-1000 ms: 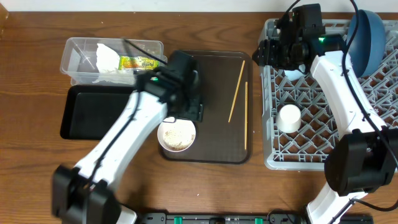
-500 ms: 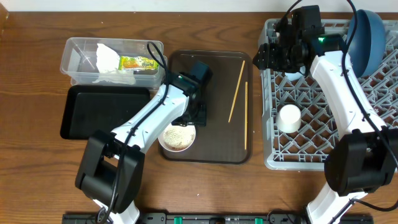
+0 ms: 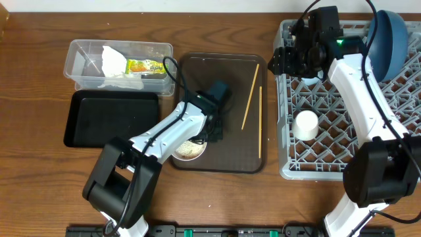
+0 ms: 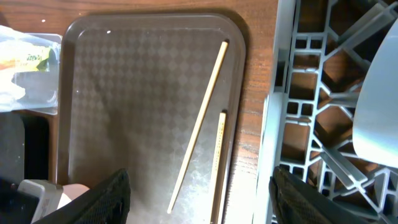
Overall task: Sort waste into correct bins and load items into the dishwasher rack
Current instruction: 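Carry the white bowl left over the black tray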
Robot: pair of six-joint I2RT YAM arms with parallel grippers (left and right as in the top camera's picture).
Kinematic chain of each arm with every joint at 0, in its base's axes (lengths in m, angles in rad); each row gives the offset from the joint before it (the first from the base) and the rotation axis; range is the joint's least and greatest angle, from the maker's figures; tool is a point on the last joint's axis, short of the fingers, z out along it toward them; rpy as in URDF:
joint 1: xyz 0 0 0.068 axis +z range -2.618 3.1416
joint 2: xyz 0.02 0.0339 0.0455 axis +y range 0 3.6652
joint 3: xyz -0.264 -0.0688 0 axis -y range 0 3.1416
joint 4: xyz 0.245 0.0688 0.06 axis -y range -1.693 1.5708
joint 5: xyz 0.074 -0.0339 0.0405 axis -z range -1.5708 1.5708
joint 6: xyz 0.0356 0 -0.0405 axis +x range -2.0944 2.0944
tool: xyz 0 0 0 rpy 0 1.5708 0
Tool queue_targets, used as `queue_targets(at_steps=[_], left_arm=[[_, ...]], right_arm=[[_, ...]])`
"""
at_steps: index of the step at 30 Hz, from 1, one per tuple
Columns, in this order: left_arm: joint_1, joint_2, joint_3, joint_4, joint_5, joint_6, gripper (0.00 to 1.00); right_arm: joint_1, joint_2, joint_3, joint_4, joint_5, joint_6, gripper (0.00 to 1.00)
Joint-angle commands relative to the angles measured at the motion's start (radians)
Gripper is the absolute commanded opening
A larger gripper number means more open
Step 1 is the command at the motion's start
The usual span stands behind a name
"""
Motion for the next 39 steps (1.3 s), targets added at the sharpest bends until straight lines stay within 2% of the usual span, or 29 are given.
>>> queue_targets(at_steps=[1,2,4,6,10,14,21,26,31,39], left_arm=[[-0.001,-0.001,-0.006,0.005,-0.017,-0.009,0.19],[-0.001,-0.001,-0.006,0.005,-0.017,-0.008,0.15],[-0.001,-0.001,-0.006,0.006,-0.017,-0.008,0.14],[-0.001,-0.001,-0.006,0.007,-0.016,-0.009,0.07],[-0.001,-0.006,-0.003,0.006,-0.011,-0.007,0.06],[0.001,-0.047,0.047,-0.048,0.052,0.045,0.06],[0.052,-0.233,0.108,-0.082,0.192,0.141,0.06],[0.211,-0.359,0.107,-0.098,0.314,0.178,0.06],[0.421,-0.391,0.107,-0.121,0.434,0.266,0.06],[0.798,-0.304,0.074,-0.122,0.864,0.468,0.06]], right_arm=[[0.003,-0.019,0.007,-0.003,0.004,-0.011,0.70],[0.003,-0.019,0.007,-0.003,0.004,-0.011,0.70],[0.003,-0.019,0.007,-0.002,0.004,-0.011,0.70],[0.003,-0.019,0.007,-0.002,0.003,-0.018,0.70],[0.003,-0.019,0.007,-0.002,0.003,-0.029,0.70],[0.003,-0.019,0.007,-0.004,0.003,-0.053,0.70],[0.003,-0.019,0.007,-0.004,0.003,-0.056,0.71],[0.003,-0.019,0.007,-0.008,0.003,-0.056,0.71],[0.003,-0.019,0.007,-0.018,0.003,-0.056,0.71],[0.003,-0.019,0.007,-0.022,0.003,-0.056,0.72]])
